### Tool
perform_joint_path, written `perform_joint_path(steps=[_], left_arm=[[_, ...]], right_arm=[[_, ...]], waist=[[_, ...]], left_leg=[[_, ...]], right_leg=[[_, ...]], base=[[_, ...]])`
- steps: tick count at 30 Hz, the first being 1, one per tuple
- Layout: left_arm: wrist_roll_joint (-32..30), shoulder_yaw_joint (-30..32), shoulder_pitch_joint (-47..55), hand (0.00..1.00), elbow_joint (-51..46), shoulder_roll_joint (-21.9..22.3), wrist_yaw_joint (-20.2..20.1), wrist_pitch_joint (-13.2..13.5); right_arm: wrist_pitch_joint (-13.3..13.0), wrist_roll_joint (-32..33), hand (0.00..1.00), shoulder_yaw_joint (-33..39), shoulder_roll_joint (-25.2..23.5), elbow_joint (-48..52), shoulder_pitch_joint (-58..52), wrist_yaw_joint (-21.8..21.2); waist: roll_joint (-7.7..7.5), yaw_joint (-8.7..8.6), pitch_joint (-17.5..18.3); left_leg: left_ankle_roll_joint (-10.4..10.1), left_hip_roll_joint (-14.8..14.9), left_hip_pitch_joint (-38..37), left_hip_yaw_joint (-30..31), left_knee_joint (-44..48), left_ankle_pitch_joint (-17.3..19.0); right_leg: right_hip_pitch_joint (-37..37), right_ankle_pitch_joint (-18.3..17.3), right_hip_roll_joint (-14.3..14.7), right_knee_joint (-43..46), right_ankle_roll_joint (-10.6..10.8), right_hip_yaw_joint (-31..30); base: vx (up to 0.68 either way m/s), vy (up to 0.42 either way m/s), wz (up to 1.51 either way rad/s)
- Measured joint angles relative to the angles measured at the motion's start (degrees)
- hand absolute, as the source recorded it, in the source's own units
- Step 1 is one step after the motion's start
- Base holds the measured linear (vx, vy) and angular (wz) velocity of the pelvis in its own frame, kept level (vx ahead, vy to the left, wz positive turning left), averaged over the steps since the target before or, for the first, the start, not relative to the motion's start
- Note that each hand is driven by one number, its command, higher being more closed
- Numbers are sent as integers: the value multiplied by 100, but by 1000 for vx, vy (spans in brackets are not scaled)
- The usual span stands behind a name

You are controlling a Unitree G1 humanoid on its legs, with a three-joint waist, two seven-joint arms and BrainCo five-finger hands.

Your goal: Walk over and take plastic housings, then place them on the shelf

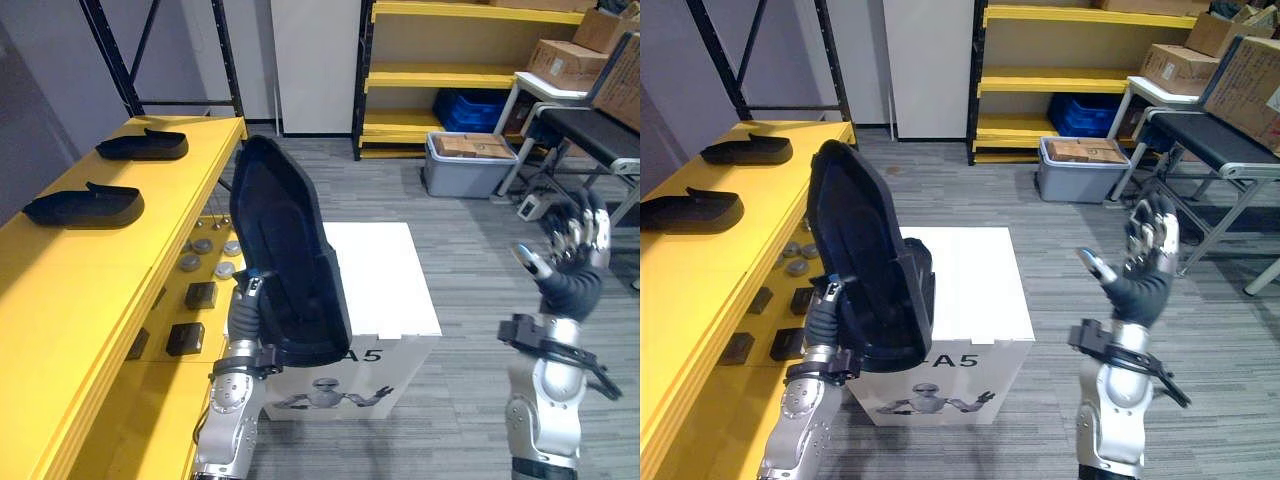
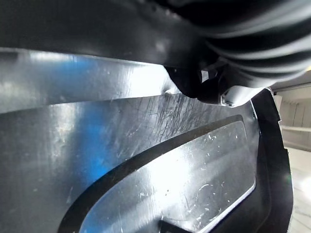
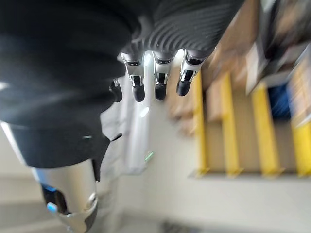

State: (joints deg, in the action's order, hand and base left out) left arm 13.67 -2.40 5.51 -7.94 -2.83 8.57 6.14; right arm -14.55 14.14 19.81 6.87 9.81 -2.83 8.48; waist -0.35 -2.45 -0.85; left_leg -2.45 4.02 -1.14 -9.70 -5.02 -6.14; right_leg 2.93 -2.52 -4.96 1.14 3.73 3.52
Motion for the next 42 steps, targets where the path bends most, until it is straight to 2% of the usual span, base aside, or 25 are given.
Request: perform_joint_path(steps=[2,6,10,14,17,20,22,25,26,27,28,29,31,33,34,35,36,39,40,41,42], left_arm=[[-39,109,39,100,-37,5,-1,1],[-77,325,220,100,-218,52,-3,10],[-164,308,323,100,-244,126,-22,29],[-164,178,403,100,-257,180,-138,34],[-164,78,462,100,-252,165,-186,34],[-163,-13,519,100,-277,177,-223,40],[-164,-63,554,100,-356,192,-230,39],[-164,-187,546,100,-669,255,-231,38],[-163,-213,540,100,-834,308,-227,39],[-160,-212,523,100,-913,344,-208,64],[-161,-213,487,100,-908,348,-208,75],[-159,-286,461,100,-904,436,-176,93],[-160,-375,426,100,-847,414,-171,118],[-158,-537,394,100,-833,376,-191,160],[-149,-588,378,100,-812,314,-200,202],[-150,-600,359,100,-803,286,-215,206],[-150,-607,323,100,-683,259,-248,209],[-163,-753,301,100,-478,201,-285,131],[-177,-849,271,100,-465,170,-306,129],[-213,-907,203,100,-448,159,-323,129],[-274,-940,116,100,-410,155,-318,130]], right_arm=[[23,-25,0,166,2,-469,-163,33],[347,-109,0,455,-41,-2041,-713,40],[539,-282,0,441,-169,-3099,-948,-114],[685,-388,0,33,-270,-4353,-1100,-422],[777,-502,0,-286,-350,-4906,-1142,-630],[886,-686,0,-766,-358,-5235,-1139,-811],[889,-789,0,-855,-423,-5237,-1097,-856],[889,-795,0,-935,-479,-5266,-997,-843],[893,-795,0,-951,-476,-5270,-928,-831],[893,-796,0,-946,-475,-5260,-877,-807],[892,-797,0,-948,-474,-5263,-868,-797],[898,-800,0,-925,-330,-5347,-768,-775],[896,-802,0,-917,-245,-5365,-745,-748],[895,-815,0,-899,-204,-5596,-631,-735],[906,-926,0,-857,-230,-5755,-497,-735],[909,-940,0,-857,-218,-5791,-436,-735],[932,-1028,0,-863,-231,-5885,-341,-737],[1021,-1249,0,-988,-337,-6091,-208,-771],[1055,-1302,0,-1004,-353,-6102,-233,-774],[1084,-1326,0,-1069,-348,-6108,-245,-775],[1088,-1369,0,-1117,-342,-6107,-250,-786]], waist=[[4,-6,-4],[37,-11,-49],[68,-9,-88],[84,40,-92],[83,42,-98],[67,198,-179],[39,215,-293],[-9,330,-424],[-1,361,-512],[-68,330,-579],[-103,329,-621],[13,369,-639],[6,309,-654],[-39,282,-655],[-130,283,-655],[-144,281,-662],[-155,271,-672],[-127,168,-667],[-104,123,-676],[-84,66,-692],[-73,21,-702]], left_leg=[[-10,1,1,0,0,8],[-18,2,27,25,0,19],[-17,4,-7,42,-1,20],[-32,27,-38,67,-22,35],[-28,26,-66,151,-24,32],[-61,26,-65,246,-20,55],[-26,-18,36,521,26,3],[0,-197,600,1173,373,3],[127,-212,825,1219,476,112],[229,-194,993,845,600,294],[332,-157,1104,514,772,397],[518,213,1299,-856,1421,653],[584,350,1253,-1590,1537,611],[617,216,1206,-1951,1407,639],[629,-7,1226,-2035,1322,636],[684,-65,1319,-2039,1423,610],[793,-170,1391,-1993,1568,714],[890,-358,1283,-1663,1797,996],[921,-363,1173,-1448,1821,1092],[882,-352,1095,-1263,1810,1148],[883,-363,1007,-1077,1738,1155]], right_leg=[[1,0,2,-6,0,0],[6,0,3,-11,0,24],[70,0,0,-30,0,34],[125,-2,10,-37,0,53],[201,-22,0,-40,8,182],[270,-102,-14,81,10,246],[255,-204,-53,255,14,555],[90,-439,-195,637,31,1277],[118,-465,-261,702,38,1741],[189,-462,-397,714,36,2228],[246,-463,-474,717,38,2442],[428,-508,-561,824,110,2991],[684,-617,-687,964,277,3431],[805,-619,-868,948,276,3752],[878,-685,-1039,782,293,3872],[920,-813,-1085,758,318,3915],[985,-856,-1186,801,446,3982],[939,-517,-1579,1850,234,3908],[693,-271,-1731,2708,-173,3499],[416,-368,-1661,3205,-213,2828],[141,-635,-1430,3500,-162,2132]], base=[[0,0,0],[0,0,2],[0,0,4],[-22,0,3],[-20,-6,15],[-4,-6,20],[-22,-30,64],[-50,-17,134],[-30,5,188],[5,17,198],[90,69,225],[130,80,176],[174,67,162],[209,126,151],[217,174,125],[202,158,86],[202,145,56],[202,163,63],[213,179,72],[263,176,86],[228,91,90]])
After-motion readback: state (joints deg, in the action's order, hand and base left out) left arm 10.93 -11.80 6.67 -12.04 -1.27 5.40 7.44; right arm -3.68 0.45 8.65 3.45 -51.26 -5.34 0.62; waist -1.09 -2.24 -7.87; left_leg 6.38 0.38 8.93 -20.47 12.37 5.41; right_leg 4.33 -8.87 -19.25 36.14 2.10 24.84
